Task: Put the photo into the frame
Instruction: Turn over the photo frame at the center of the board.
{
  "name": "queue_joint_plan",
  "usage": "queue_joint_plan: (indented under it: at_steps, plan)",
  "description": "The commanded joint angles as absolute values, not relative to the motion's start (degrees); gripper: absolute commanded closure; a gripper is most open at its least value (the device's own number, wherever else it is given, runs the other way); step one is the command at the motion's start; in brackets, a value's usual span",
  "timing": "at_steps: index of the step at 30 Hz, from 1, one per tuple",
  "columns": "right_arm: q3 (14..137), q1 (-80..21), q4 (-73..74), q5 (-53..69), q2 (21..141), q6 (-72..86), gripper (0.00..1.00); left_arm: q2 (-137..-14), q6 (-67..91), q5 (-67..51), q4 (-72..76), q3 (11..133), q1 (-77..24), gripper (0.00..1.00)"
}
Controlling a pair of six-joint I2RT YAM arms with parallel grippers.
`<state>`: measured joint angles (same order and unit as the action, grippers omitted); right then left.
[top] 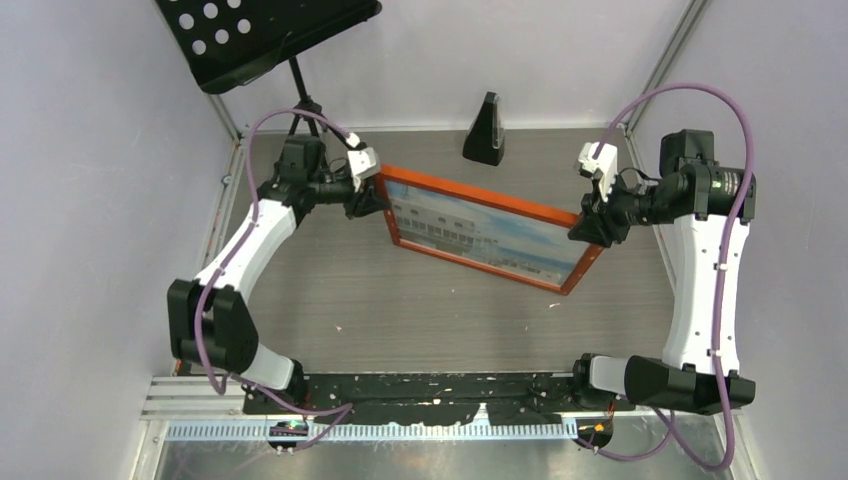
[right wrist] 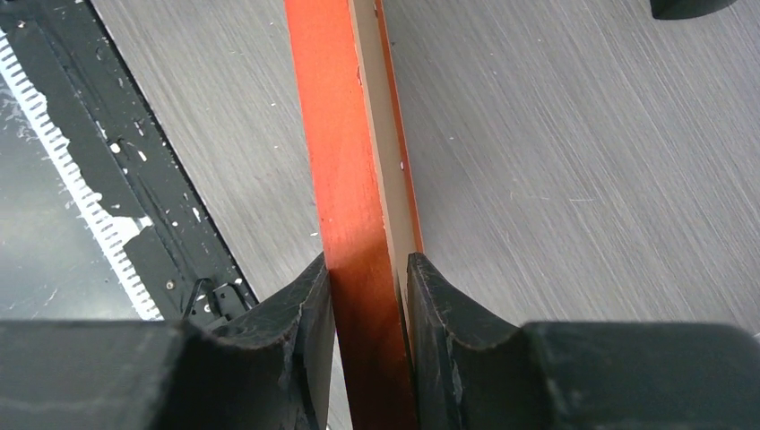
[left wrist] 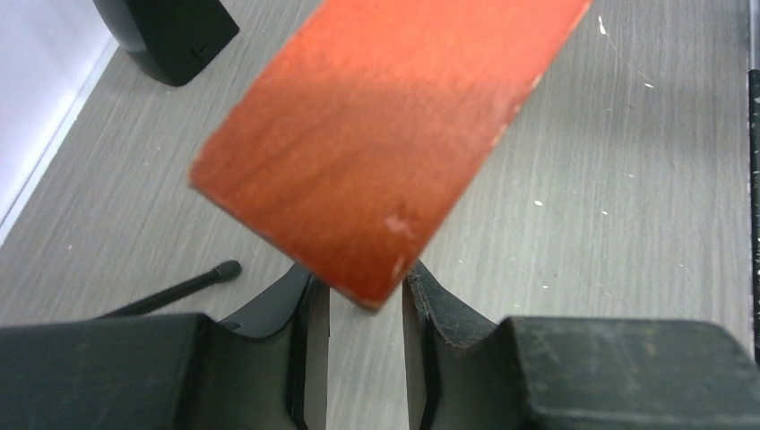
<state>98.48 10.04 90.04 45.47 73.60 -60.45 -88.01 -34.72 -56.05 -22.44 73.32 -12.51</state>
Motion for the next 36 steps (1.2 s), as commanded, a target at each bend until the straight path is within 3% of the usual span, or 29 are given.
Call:
queue_joint_plan:
  at_steps: [1,10,25,36]
  plan:
    - [98.8,10.7,87.0,44.3,71.1,-54.6,0.94,-77.3,-30.4,-60.2,-14.7,69.0,-15.2,1.0]
    - [91.4,10.6,84.9,45.2,68.2,-53.4,0.95,-66.6,-27.5,-55.4,-14.5,58.8,-15.6,1.0]
    - [88.7,10.5,78.9,41.3,70.8,-49.8,0.94,-63.3,-23.9,-51.9,-15.3,55.4,-16.3,1.0]
    - [92.6,10.5,73.0,37.4,77.3,-45.0,0.66,-69.8,-19.6,-48.5,-18.6,62.3,-16.4,1.0]
